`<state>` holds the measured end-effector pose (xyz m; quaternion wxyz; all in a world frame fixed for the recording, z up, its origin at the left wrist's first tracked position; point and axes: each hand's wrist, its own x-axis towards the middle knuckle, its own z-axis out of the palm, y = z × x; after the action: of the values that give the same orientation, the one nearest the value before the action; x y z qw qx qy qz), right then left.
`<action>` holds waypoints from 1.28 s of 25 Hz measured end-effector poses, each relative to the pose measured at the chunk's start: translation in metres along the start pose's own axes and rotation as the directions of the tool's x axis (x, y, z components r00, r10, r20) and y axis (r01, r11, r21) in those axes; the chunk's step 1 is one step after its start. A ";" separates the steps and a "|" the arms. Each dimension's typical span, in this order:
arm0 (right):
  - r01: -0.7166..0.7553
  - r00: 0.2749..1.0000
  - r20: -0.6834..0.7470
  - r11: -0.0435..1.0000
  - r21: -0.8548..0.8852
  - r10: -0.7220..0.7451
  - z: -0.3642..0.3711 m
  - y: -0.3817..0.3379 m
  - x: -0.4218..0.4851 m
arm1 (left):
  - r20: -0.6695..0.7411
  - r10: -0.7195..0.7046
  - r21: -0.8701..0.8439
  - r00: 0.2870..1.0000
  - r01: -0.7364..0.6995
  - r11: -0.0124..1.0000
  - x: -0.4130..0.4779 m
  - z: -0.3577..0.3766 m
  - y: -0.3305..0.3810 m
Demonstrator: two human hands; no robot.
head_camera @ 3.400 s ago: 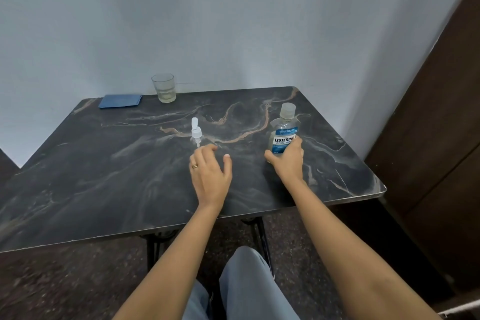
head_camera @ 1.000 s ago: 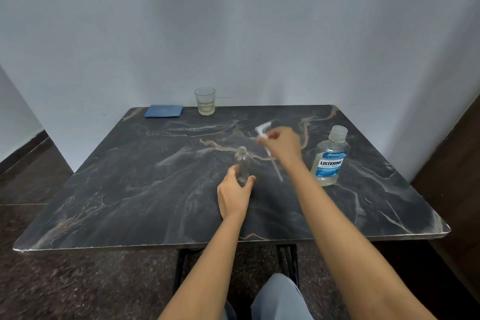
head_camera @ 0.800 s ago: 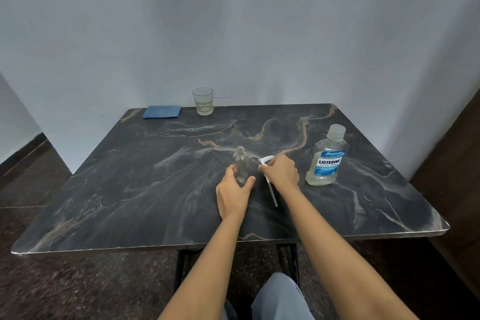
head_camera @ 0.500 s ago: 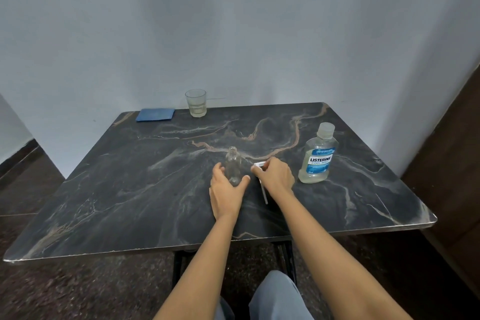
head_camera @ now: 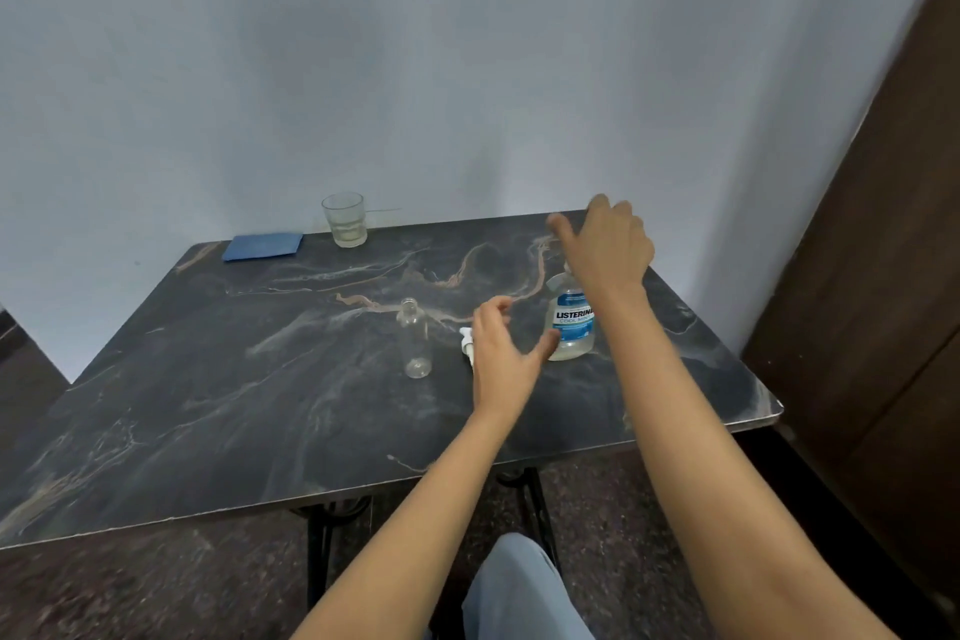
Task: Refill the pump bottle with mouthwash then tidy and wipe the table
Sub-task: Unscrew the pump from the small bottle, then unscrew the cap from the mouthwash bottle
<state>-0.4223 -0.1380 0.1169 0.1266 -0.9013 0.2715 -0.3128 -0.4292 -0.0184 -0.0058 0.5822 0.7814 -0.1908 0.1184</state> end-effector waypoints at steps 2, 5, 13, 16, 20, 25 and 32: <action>0.006 0.991 0.135 0.992 -0.127 0.012 0.007 0.013 0.005 | 0.140 -0.122 -0.046 0.982 0.130 0.990 0.014 0.020 0.004; 0.118 0.980 0.183 0.975 -0.189 -0.083 0.013 0.016 0.006 | 0.231 -0.280 -0.147 0.932 0.318 0.937 0.029 0.040 0.006; 0.211 0.968 0.224 0.863 -0.459 -0.118 0.030 0.009 0.013 | 0.235 -0.265 0.044 0.935 0.262 0.964 0.037 0.066 -0.012; 0.262 0.960 0.196 0.893 -0.366 -0.201 0.038 0.024 0.014 | 0.291 -0.212 -0.027 0.933 0.229 0.973 0.041 0.066 -0.025; 0.407 0.910 0.183 0.888 -0.213 -0.373 0.037 0.038 0.018 | 0.317 -0.126 -0.084 0.940 0.160 0.984 0.033 0.068 -0.036; 0.637 0.738 0.203 0.764 0.107 -0.643 0.037 0.051 0.035 | 0.404 -0.094 -0.107 0.910 0.149 0.983 0.037 0.061 -0.046; 0.492 0.864 0.326 0.781 -0.385 -0.384 0.025 0.028 0.031 | 0.376 -0.076 -0.111 0.923 0.127 0.986 0.033 0.064 -0.050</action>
<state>-0.3974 -0.1769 0.1014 -0.1343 -0.9734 0.1024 -0.1548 -0.3803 -0.0728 -0.0545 0.5919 0.7579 -0.2640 -0.0746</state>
